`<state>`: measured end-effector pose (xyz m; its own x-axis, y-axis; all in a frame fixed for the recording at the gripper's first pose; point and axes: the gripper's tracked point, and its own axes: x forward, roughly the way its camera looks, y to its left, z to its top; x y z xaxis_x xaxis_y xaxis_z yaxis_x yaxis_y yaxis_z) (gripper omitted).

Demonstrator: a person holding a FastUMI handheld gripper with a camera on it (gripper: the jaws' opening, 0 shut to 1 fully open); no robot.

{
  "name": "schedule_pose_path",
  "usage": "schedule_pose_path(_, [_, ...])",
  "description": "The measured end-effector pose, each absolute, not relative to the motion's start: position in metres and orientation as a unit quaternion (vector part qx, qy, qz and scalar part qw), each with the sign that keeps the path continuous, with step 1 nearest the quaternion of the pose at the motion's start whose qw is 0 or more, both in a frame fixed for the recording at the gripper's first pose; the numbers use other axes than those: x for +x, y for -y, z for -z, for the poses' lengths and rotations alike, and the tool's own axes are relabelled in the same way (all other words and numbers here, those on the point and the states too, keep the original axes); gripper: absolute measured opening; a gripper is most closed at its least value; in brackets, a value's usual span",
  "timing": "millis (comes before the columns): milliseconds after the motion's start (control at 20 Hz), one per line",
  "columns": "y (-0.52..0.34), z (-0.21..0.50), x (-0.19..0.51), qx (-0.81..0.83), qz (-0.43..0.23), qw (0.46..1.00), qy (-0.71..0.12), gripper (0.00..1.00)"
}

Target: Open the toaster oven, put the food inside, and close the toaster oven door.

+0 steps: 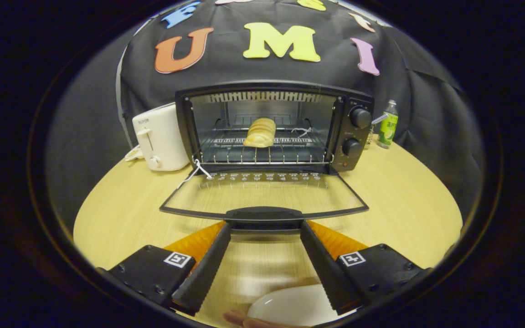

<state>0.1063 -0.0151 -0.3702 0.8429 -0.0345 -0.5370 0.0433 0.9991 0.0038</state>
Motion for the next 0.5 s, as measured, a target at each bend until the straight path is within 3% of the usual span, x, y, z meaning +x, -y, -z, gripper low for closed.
schedule_pose_path(500, [0.011,0.299,0.137,-0.011,0.016,0.987,-0.157,1.00])
